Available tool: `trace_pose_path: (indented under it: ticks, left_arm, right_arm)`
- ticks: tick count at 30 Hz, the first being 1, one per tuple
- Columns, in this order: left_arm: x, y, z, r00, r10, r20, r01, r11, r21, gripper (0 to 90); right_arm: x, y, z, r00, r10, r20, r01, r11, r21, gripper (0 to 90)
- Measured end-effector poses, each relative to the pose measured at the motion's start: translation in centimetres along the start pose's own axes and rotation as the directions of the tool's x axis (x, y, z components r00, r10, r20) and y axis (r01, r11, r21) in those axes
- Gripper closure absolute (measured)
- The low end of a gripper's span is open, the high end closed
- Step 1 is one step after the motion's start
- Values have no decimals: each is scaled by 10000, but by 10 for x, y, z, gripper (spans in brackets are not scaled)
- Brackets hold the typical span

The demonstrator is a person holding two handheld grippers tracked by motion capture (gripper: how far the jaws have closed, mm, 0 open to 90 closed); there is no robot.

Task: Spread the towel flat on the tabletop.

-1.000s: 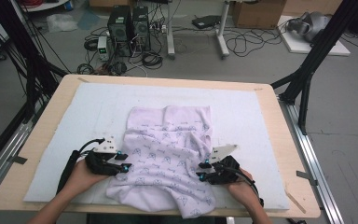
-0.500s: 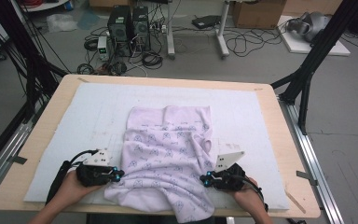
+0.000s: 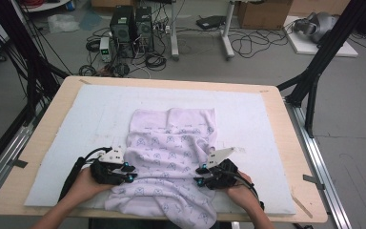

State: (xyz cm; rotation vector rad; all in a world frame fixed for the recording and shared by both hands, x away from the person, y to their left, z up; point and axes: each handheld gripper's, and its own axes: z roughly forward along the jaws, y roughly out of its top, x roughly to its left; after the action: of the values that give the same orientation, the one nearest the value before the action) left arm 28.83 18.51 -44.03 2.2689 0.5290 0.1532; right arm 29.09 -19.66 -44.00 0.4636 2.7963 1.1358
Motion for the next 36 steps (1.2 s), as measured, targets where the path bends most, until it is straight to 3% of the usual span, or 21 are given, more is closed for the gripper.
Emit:
trace_pose_path:
  ticks: [2, 4, 9, 13, 18, 21, 23, 28, 30, 31, 34, 36]
  left_arm:
    - [1, -1, -2, 9999, -81, 114, 82, 10000, -18, 823]
    - [-3, -1, -4, 9999, 96, 44, -96, 9999, 123, 849]
    - [-12, -8, -12, 9996, 10, 279, -15, 9998, 182, 856]
    - [-27, -15, -22, 9979, 179, 616, -198, 9993, 306, 860]
    - [-46, -16, -37, 9959, 467, 774, -469, 9989, 11, 852]
    - [-38, -7, -41, 9984, 437, 356, -422, 9983, -412, 780]
    - [-27, -2, -38, 9998, 217, 25, -215, 9981, -572, 697]
    - [-5, 2, -16, 9995, -105, -284, 101, 9998, -157, 625]
    - [-3, 0, -6, 9998, -96, -146, 99, 9998, 182, 651]
    - [-4, -2, -4, 9998, 22, -203, -20, 9999, 103, 709]
    - [-8, -3, -6, 9999, 140, -45, -139, 9998, 162, 869]
    - [-11, -5, -9, 9998, 204, 6, -204, 9995, 229, 880]
  right_arm:
    - [0, 0, 1, 9998, 19, -180, -20, 10000, -31, 780]
    - [1, 0, 2, 9995, -49, -321, 45, 9999, -119, 847]
    - [6, -1, -1, 9981, -63, -610, 58, 10000, -81, 860]
    - [18, -2, -5, 9964, -184, -827, 163, 9995, -262, 860]
    - [37, -3, -12, 9892, -599, -1340, 525, 9969, -582, 852]
    - [37, 1, -24, 9947, -672, -784, 587, 9926, -1059, 756]
    - [28, 4, -27, 9991, -390, -165, 372, 9945, -979, 678]
    - [9, 1, -16, 9999, 40, 144, -34, 9990, -453, 644]
    - [7, -1, -8, 9999, 111, 130, -109, 9999, -116, 676]
    - [7, -2, -5, 9999, 66, 92, -66, 10000, 40, 709]
    - [8, -4, -3, 9999, 54, -145, -56, 9999, -93, 850]
    - [10, -5, -4, 9996, 1, -272, -3, 10000, -69, 875]
